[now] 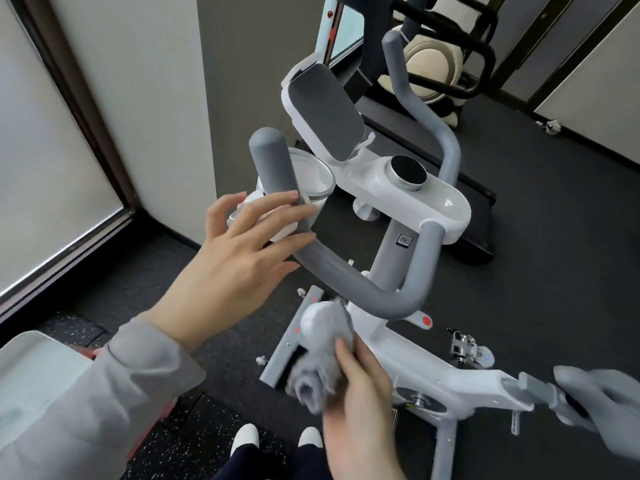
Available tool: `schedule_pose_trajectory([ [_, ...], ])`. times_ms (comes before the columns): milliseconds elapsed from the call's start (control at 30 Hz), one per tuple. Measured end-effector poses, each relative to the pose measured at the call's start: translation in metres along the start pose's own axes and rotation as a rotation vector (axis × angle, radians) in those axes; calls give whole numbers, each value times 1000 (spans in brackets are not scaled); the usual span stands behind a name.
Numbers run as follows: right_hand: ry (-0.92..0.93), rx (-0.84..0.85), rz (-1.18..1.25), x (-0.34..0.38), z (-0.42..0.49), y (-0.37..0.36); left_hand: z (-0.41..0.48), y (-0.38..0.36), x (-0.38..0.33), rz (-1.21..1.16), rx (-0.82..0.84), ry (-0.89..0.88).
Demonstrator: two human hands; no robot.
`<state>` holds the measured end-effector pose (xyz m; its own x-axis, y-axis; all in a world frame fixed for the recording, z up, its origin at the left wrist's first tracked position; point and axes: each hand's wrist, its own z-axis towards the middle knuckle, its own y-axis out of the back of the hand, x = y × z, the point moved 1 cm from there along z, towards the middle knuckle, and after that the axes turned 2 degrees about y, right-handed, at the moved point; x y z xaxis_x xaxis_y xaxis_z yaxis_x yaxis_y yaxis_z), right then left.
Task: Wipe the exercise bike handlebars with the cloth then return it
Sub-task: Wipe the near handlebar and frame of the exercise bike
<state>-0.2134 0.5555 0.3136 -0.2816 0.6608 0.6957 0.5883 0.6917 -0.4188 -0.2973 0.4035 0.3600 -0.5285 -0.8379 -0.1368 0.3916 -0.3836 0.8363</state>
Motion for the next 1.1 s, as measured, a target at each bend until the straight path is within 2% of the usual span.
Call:
schedule_pose_trajectory([
  [133,-39,153,111,-7,8,-59,6,11,12,19,-28,-63],
  [233,-44,145,222,-13,7,-86,7,18,20,28,14,-101],
  [400,-114,171,273,-10,8,-99,9,22,24,35,60,-126],
  [533,-199,204,237,-8,11,-90,8,21,25,51,53,-123],
  [867,-80,186,144,2,21,-35,5,6,16,95,-48,-119],
  [1100,-31,47,203,21,27,5,8,-20,-39,-25,73,-154],
])
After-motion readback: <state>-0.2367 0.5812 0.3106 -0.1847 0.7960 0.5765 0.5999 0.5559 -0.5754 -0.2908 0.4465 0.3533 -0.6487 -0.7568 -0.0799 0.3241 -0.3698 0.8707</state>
